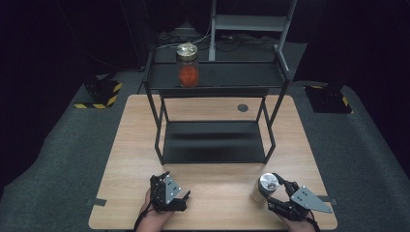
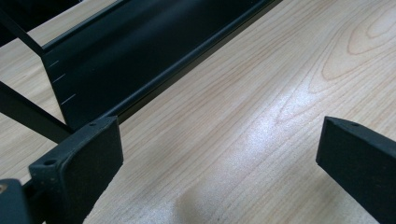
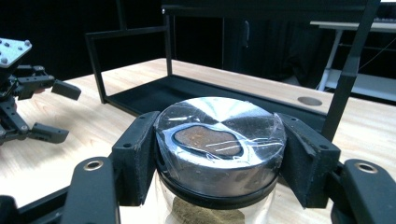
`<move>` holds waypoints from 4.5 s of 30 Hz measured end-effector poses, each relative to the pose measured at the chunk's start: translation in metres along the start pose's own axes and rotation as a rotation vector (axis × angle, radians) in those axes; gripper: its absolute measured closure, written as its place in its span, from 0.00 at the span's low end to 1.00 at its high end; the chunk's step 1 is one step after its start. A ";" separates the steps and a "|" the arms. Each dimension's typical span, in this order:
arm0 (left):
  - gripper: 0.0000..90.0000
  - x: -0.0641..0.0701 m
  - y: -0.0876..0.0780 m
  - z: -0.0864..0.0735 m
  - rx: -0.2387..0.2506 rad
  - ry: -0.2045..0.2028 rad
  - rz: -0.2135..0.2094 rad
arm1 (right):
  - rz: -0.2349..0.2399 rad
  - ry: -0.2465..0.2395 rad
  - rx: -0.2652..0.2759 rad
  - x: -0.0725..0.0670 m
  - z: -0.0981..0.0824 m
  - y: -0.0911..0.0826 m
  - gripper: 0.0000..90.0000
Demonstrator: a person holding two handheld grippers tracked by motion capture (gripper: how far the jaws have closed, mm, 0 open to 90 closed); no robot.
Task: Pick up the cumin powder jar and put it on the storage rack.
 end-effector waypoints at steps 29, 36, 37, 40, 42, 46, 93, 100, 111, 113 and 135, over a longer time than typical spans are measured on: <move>0.01 -0.003 -0.001 -0.002 0.020 0.009 -0.022 | 0.005 0.000 0.071 -0.007 0.061 0.034 0.38; 0.01 -0.005 -0.002 -0.004 0.028 0.015 -0.037 | 0.004 0.011 0.072 -0.011 0.074 0.043 0.38; 0.01 -0.004 -0.002 -0.004 0.030 0.017 -0.038 | 0.002 0.008 0.075 -0.011 0.077 0.044 0.38; 0.01 -0.004 -0.002 -0.004 0.026 0.022 -0.039 | -0.003 0.009 0.087 -0.013 0.083 0.047 0.38; 0.01 -0.004 -0.002 -0.004 0.027 0.018 -0.041 | -0.006 0.008 0.095 -0.014 0.087 0.049 0.38; 0.01 -0.006 -0.003 -0.004 0.032 0.011 -0.047 | -0.010 0.005 0.108 -0.015 0.095 0.052 0.38; 0.01 -0.006 -0.003 -0.005 0.039 0.020 -0.055 | -0.052 -0.042 0.258 -0.006 0.193 0.086 0.38; 0.01 -0.007 -0.003 -0.005 0.037 0.018 -0.057 | -0.053 -0.035 0.261 -0.007 0.204 0.092 0.38; 0.01 -0.009 -0.004 -0.006 0.043 0.007 -0.063 | -0.071 -0.036 0.279 -0.009 0.226 0.106 0.38; 0.01 -0.008 -0.004 -0.006 0.041 0.015 -0.062 | -0.079 -0.039 0.281 -0.009 0.231 0.110 0.38; 0.01 -0.007 -0.003 -0.006 0.040 0.027 -0.061 | -0.136 -0.062 0.281 -0.008 0.263 0.139 0.38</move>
Point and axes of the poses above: each handheld gripper's, and its own axes: y roughly forward along the jaws, z roughly out of its top, x roughly to its right, the point moved 4 cm from there along y, roughly forward along the jaws, and after that the axes turned 9 degrees about -z, right-handed, at the moved point
